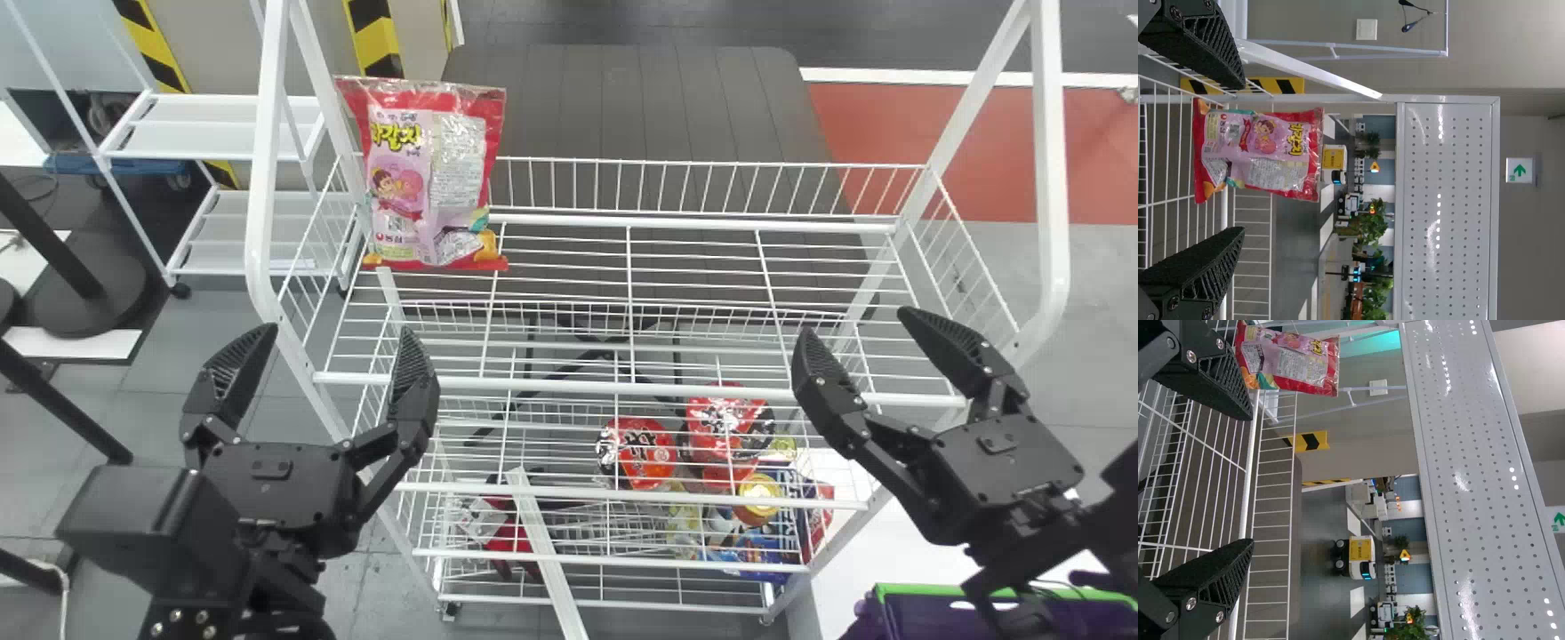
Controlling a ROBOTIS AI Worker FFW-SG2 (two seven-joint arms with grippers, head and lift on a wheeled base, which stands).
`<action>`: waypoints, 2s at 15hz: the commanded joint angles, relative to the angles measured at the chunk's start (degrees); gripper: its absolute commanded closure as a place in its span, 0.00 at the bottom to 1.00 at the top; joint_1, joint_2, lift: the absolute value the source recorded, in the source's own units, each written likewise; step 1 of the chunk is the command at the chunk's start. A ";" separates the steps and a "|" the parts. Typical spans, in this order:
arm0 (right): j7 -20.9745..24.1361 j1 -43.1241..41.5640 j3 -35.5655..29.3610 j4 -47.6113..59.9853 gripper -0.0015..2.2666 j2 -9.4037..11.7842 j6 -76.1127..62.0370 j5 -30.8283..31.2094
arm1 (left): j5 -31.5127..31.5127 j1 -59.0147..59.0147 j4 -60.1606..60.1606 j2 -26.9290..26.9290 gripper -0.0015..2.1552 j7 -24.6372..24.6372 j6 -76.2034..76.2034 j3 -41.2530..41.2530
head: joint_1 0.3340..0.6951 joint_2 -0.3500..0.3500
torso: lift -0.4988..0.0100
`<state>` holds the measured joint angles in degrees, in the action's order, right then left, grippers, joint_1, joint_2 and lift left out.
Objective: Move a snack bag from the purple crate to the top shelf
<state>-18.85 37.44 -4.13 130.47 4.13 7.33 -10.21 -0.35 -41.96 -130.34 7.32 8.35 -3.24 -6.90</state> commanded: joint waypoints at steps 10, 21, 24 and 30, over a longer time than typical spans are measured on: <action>1.98 0.53 0.26 1.01 0.08 0.00 0.01 0.02 | 0.35 -0.58 -0.44 0.06 0.02 0.18 -0.84 -0.22 | 1.00 0.51 | 0.92; 2.33 0.88 0.09 1.10 0.08 0.09 0.01 0.11 | 0.44 -0.75 -0.53 0.06 0.02 0.18 -1.36 -0.39 | 1.00 0.50 | 0.84; 2.33 0.79 0.09 1.01 0.08 0.09 0.01 0.11 | 0.44 -0.75 -0.53 0.06 0.02 0.18 -1.72 -0.39 | 1.00 0.50 | 0.81; 2.06 0.70 0.00 1.01 0.08 0.18 0.71 0.11 | 0.44 -0.93 -0.35 0.06 0.02 0.18 -2.42 -0.39 | 1.00 0.50 | 0.77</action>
<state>-16.71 38.15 -4.12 131.49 4.31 8.04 -10.13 0.09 -42.80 -130.74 7.38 8.52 -5.57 -7.29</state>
